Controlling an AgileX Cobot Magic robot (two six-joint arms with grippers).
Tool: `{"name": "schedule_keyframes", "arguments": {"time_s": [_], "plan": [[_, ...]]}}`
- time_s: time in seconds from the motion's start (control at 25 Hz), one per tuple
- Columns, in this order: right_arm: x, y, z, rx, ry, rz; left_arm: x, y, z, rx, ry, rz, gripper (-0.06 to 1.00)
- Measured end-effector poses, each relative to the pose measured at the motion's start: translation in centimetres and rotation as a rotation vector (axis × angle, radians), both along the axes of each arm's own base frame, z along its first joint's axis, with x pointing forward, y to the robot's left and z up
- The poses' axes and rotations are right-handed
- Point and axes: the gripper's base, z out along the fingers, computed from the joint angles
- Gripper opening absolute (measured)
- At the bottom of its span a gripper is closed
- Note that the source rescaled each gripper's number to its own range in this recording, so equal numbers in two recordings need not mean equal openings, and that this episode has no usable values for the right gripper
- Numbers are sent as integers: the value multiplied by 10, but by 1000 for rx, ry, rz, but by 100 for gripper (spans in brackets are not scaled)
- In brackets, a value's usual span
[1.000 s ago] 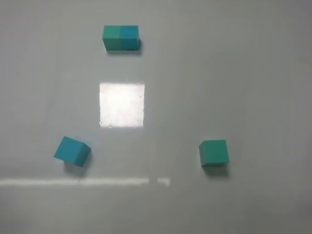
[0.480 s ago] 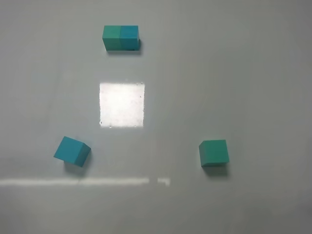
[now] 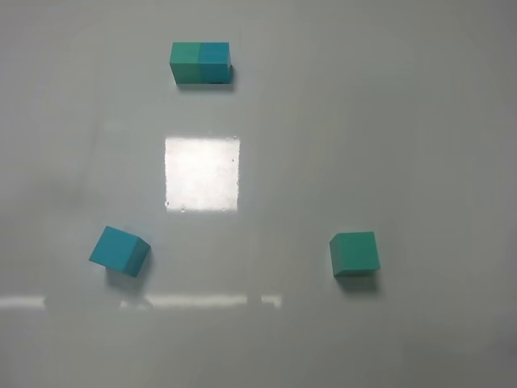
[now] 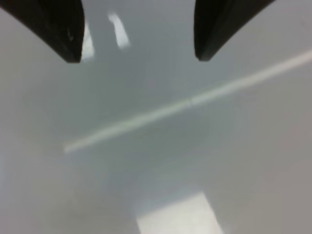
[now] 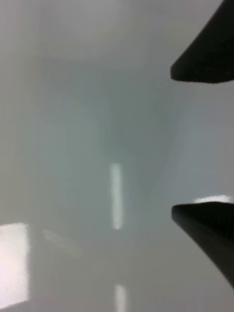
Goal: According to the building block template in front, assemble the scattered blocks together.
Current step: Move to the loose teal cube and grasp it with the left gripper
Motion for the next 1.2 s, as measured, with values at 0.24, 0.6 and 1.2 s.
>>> {"name": "schedule_keyframes", "arguments": {"time_s": [0.24, 0.6, 1.2], "plan": [[0, 0, 0, 0, 0, 0, 53, -25, 16, 182, 91, -160, 15], [0, 0, 0, 0, 0, 0, 108, -110, 23, 447, 113, -538, 15], [0, 0, 0, 0, 0, 0, 122, -222, 12, 582, -109, -872, 15]]}}
